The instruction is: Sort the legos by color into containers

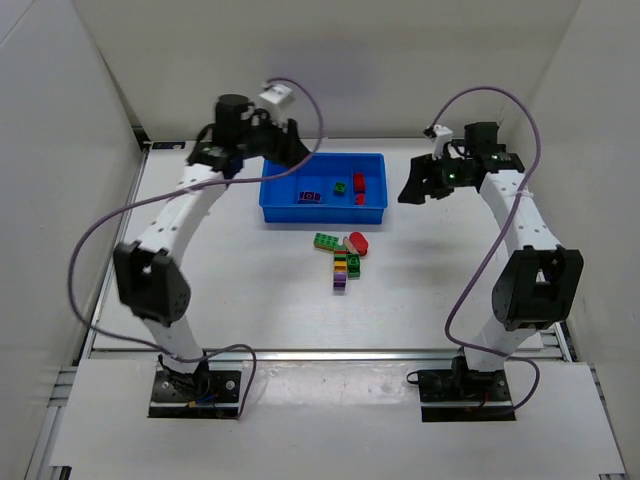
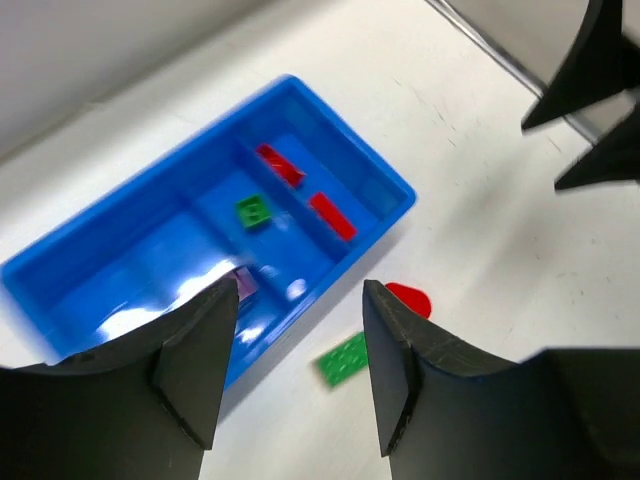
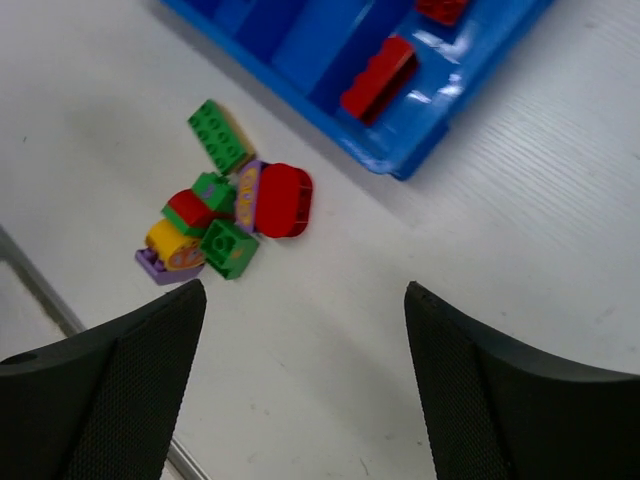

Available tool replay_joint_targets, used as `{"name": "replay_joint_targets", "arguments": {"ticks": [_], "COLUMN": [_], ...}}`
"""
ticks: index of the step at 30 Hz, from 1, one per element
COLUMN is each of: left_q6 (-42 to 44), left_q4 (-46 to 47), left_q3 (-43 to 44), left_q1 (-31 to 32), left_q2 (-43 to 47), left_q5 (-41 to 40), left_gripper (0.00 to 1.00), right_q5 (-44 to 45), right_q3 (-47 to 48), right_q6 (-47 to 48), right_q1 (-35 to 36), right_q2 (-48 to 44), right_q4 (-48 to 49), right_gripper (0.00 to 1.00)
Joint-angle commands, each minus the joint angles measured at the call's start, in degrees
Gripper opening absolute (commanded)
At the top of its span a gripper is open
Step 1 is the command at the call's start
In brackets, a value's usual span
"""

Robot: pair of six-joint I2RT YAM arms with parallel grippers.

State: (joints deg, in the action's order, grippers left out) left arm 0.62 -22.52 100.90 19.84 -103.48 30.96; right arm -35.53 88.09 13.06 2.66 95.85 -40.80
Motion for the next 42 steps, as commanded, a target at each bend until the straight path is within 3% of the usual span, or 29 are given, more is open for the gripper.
{"name": "replay_joint_targets", "arguments": {"ticks": [1,7,10,15,19,21,27,32,42], "left_q6": [-0.4,6.0,7.9,10.0,10.5,10.5,10.8,10.7,10.8], "left_q4": [-4.5,-5.4,-8.8,-13.2,-13.4,-13.4,-13.3,-13.2,-13.2], "left_q3": [-6.4,-19.8,-21.4,-21.7,-22.0,-21.8,-21.2,-21.7,-22.7], "left_q1": [-3.6,-5.0,-5.1,-5.6,-5.8,-5.9,-6.3,-7.1,-7.5], "left_q2": [10.2,23.2,27.0,28.3,27.5,26.8,24.4,23.3,22.0], "left_q5": [-0.9,-5.6,-5.8,-2.0,0.0,0.5,1.1,0.5,1.2], "left_gripper": [0.63,0.67,0.75,0.81,0.82,0.83,0.85,0.85,0.85], "right_q5": [-5.2,1.9,0.5,-10.7,-12.1,-12.9,-11.6,-8.7,-1.8], "right_q3": [0.4,-8.2,-11.3,-6.6,0.6,3.0,5.4,-0.9,4.3], "right_q6": [5.5,6.3,17.2,44.5,62.2,72.4,89.9,86.9,78.0], "right_q1": [4.3,15.2,17.2,11.0,9.4,8.4,9.7,11.9,17.8], "right_q2": [-0.5,-3.0,-3.8,1.0,8.0,10.8,15.0,13.6,19.6], "right_q4": [-3.6,1.7,2.0,-6.4,-20.4,-23.6,-31.4,-17.9,-13.3], "right_gripper": [0.82,0.78,0.82,0.87,0.9,0.91,0.92,0.95,0.95]}}
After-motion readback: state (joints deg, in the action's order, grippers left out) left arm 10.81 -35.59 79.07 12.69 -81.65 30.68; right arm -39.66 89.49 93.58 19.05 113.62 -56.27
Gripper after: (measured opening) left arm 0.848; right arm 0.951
